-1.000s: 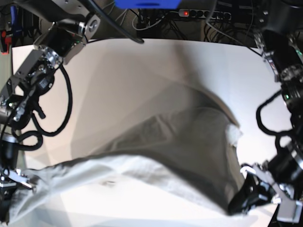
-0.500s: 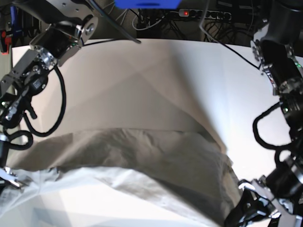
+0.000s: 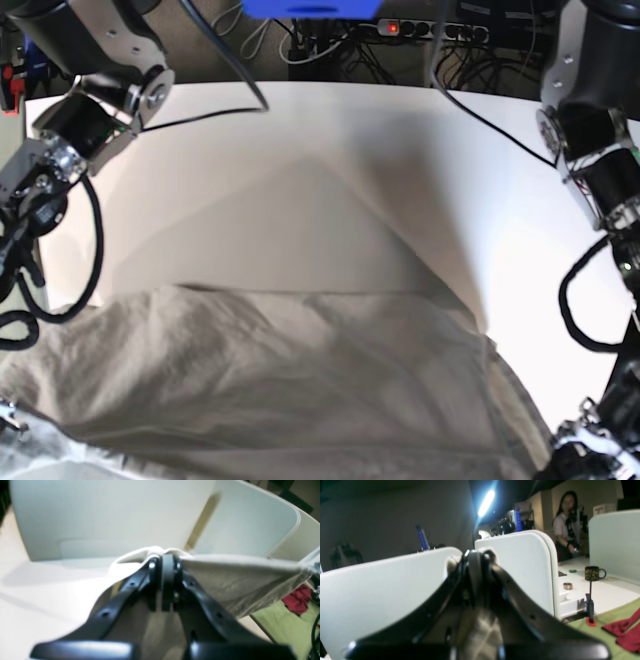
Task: Layout the t-shirt on the table in an organized manner, then fold the t-shirt properly
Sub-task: 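Lift the shirt with both grippers and stretch it between them, then lower the stretched shirt onto the table with both grippers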
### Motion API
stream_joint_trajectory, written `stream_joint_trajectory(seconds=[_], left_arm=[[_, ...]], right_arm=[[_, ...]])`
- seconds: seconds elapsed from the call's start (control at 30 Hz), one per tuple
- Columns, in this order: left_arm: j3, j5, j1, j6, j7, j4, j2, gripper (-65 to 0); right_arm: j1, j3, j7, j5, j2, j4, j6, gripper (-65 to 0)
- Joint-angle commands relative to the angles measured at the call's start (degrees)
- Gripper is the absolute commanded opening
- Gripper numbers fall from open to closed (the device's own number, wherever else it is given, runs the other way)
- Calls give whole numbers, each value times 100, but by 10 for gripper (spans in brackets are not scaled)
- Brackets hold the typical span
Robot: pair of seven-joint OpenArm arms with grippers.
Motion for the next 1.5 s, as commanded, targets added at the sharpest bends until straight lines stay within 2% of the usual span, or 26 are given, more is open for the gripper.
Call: stream_joint_trajectory(seconds=[0.0, 0.2, 0.33, 0.43, 0.57, 0.73, 0.83, 1.0, 1.17, 1.37, 1.47], left_arm=[[-37, -89, -188, 2, -146, 98, -116, -650], [-55, -89, -197, 2, -182, 54, -98, -650], [6, 350, -214, 2, -190, -8, 271, -650], [279, 596, -416, 2, -217, -456, 447, -650], [464, 966, -619, 2, -656, -1335, 676, -650], [490, 1256, -1093, 2, -1105, -2408, 763, -650], [472, 1520, -1348, 2, -1228, -2927, 763, -650], [490, 2170, -1577, 19, -1922, -4008, 755, -650], [490, 2328, -1735, 37, -2388, -4913, 755, -650], [490, 2838, -1849, 37, -2810, -5643, 799, -645], [490, 2926, -1858, 37, -3056, -6056, 807, -567]], right_arm=[[145, -19, 189, 60, 113, 65, 55, -650], [312, -248, 198, 60, 157, 82, 55, -650], [471, -529, 189, 43, 130, -146, 55, -650], [699, -670, 92, 43, 121, -612, 55, -650], [1051, -670, 40, 43, 121, -1412, 55, -650], [1657, -678, 75, 43, 227, -2643, 55, -650], [1965, -687, 75, 43, 376, -3258, 55, -650], [2492, -687, 83, 43, 499, -4489, 55, -650], [2774, -687, 92, 43, 587, -5447, 55, -650], [2853, -1417, 92, 43, 579, -6195, 55, -650], [2844, -1865, 92, 43, 579, -6617, 55, -650]])
